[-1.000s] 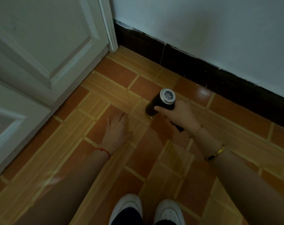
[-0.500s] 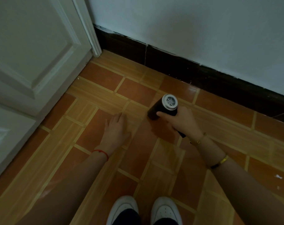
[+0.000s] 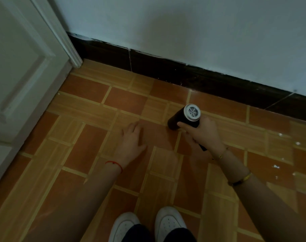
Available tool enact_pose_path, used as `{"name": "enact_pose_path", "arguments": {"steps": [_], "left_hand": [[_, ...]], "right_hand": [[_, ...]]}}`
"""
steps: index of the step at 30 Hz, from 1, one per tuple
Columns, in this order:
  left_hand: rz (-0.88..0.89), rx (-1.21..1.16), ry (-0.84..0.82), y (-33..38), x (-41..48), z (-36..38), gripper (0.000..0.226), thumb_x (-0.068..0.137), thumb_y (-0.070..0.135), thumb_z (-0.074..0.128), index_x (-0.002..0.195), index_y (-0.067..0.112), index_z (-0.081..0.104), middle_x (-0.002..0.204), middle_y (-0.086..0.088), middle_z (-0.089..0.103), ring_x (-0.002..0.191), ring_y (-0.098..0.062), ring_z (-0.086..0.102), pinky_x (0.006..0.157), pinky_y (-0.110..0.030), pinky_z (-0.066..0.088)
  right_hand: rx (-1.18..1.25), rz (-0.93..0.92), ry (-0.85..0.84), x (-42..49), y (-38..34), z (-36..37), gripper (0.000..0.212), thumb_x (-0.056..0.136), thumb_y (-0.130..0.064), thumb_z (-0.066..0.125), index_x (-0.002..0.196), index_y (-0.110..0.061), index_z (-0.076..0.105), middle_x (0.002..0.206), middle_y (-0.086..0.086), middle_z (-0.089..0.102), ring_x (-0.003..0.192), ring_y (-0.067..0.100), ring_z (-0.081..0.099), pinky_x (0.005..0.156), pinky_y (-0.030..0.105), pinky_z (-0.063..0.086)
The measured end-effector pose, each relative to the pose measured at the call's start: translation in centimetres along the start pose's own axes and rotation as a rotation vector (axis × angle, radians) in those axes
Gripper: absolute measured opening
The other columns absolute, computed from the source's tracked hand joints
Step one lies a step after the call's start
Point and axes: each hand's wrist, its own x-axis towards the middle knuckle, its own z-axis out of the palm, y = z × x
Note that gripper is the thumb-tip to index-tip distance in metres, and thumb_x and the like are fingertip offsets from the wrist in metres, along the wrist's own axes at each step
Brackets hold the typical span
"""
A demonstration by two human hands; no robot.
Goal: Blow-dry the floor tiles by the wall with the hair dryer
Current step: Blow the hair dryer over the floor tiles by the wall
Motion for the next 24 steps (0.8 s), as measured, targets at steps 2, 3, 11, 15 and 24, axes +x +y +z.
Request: {"name": "enact_pose_path", "arguments": {"steps": [2, 3, 11, 15, 24], "left_hand": [[0.025, 0.009, -0.005, 0.9, 0.3, 0.5, 0.079, 0.087, 0.03, 0.07, 0.152, 0.012, 0.029, 0.161, -0.008, 0.025, 0.15, -0.025, 0.02, 0.122, -0.052, 0.007], [0.035, 0.016, -0.015, 1.4, 0.4, 0.7, 0.079, 0.087, 0.029, 0.069, 0.153, 0.012, 0.029, 0.161, -0.008, 0.025, 0.15, -0.025, 0.02, 0.123, -0.052, 0.007], [0.087, 0.071, -0.053, 3.1, 0.8, 1.4, 0.078, 0.087, 0.032, 0.069, 0.151, 0.011, 0.03, 0.159, -0.009, 0.029, 0.148, -0.027, 0.026, 0.122, -0.054, 0.013], [0.113, 0.051, -0.061, 4.6, 1.0, 1.3, 0.078, 0.088, 0.03, 0.07, 0.152, 0.012, 0.03, 0.161, -0.009, 0.026, 0.149, -0.027, 0.024, 0.123, -0.052, 0.016], [0.29, 0.076, -0.17, 11.8, 0.9, 3.6, 0.084, 0.087, 0.032, 0.069, 0.155, 0.013, 0.023, 0.162, -0.008, 0.022, 0.151, -0.027, 0.017, 0.123, -0.049, 0.013]], "right_hand": [[-0.036, -0.001, 0.04, -0.4, 0.3, -0.2, 0.036, 0.08, -0.05, 0.073, 0.092, -0.019, 0.059, 0.067, -0.011, 0.06, 0.054, 0.0, 0.053, 0.049, 0.013, 0.037], [-0.045, 0.0, 0.033, -0.7, 0.4, -0.3, 0.035, 0.08, -0.05, 0.072, 0.09, -0.022, 0.056, 0.065, -0.015, 0.055, 0.055, -0.001, 0.05, 0.049, 0.011, 0.034], [0.05, -0.02, 0.035, -2.0, 0.8, -0.5, 0.026, 0.083, -0.043, 0.073, 0.093, -0.021, 0.063, 0.067, -0.019, 0.053, 0.062, -0.004, 0.052, 0.057, 0.012, 0.037], [0.19, 0.059, 0.059, -3.1, 1.9, -1.8, 0.029, 0.08, -0.047, 0.072, 0.093, -0.023, 0.06, 0.075, 0.0, 0.069, 0.063, 0.012, 0.065, 0.058, 0.03, 0.054], [0.274, 0.187, 0.223, -9.4, 6.4, -5.2, 0.025, 0.082, -0.042, 0.075, 0.088, -0.021, 0.062, 0.079, 0.006, 0.073, 0.059, 0.008, 0.064, 0.06, 0.03, 0.056]]}}
